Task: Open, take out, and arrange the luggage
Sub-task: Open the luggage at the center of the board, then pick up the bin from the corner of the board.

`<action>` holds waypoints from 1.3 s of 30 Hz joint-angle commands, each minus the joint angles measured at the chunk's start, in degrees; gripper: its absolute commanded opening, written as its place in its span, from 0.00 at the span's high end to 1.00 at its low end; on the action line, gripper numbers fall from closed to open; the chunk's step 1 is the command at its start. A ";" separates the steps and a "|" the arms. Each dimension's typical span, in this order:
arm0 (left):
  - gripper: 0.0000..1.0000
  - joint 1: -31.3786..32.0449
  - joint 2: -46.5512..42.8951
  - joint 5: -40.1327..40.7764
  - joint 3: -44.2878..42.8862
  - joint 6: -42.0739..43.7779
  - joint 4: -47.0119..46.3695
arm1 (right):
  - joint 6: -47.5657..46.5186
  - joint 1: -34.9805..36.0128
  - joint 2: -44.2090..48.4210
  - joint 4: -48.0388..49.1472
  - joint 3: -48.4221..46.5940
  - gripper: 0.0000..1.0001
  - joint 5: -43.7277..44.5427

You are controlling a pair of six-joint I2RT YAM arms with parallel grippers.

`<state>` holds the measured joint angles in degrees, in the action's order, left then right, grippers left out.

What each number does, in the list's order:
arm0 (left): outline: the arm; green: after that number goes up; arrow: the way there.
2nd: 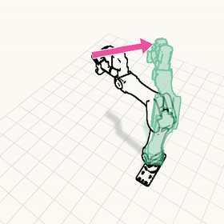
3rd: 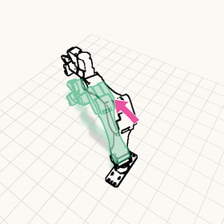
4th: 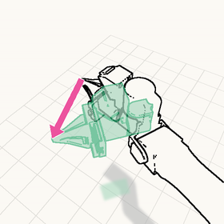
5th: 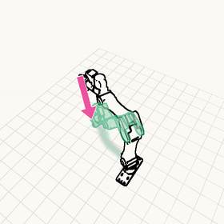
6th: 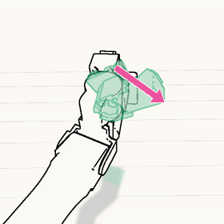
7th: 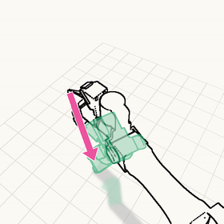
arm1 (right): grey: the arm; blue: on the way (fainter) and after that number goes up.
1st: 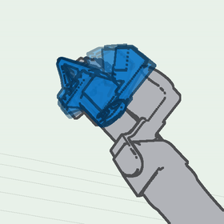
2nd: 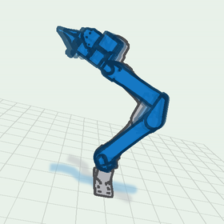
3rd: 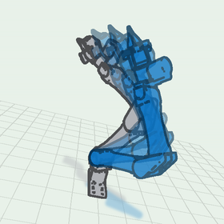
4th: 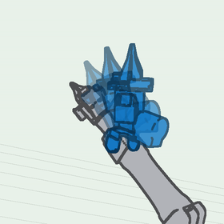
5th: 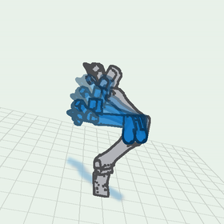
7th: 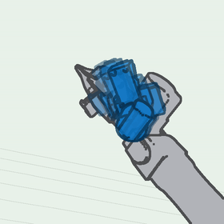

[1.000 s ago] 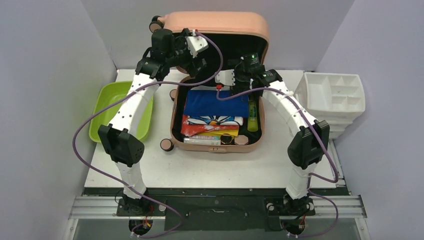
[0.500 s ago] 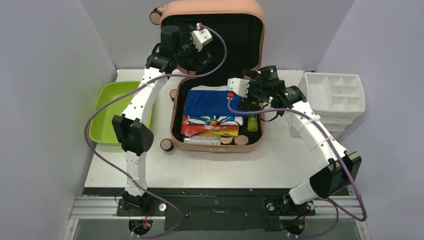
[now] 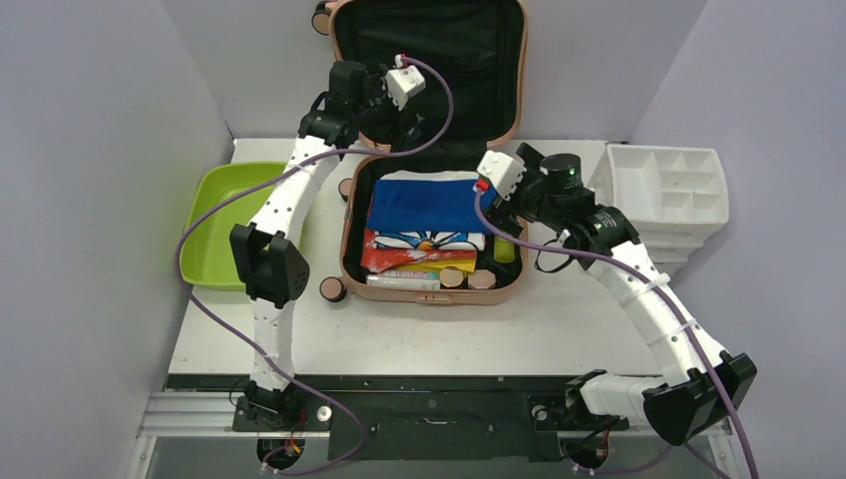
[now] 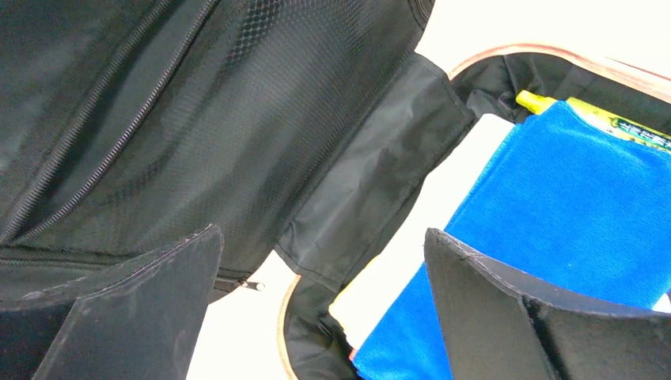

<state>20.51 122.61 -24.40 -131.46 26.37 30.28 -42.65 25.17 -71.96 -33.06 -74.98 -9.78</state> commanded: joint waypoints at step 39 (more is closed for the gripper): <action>0.03 -28.15 -55.62 14.80 70.37 52.15 38.60 | 8.26 -1.08 18.36 1.01 11.91 0.00 -3.79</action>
<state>-6.66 68.25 -13.30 -66.26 69.78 62.52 -34.04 24.40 -55.46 -34.35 -62.74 -12.49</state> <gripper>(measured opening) 0.965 0.999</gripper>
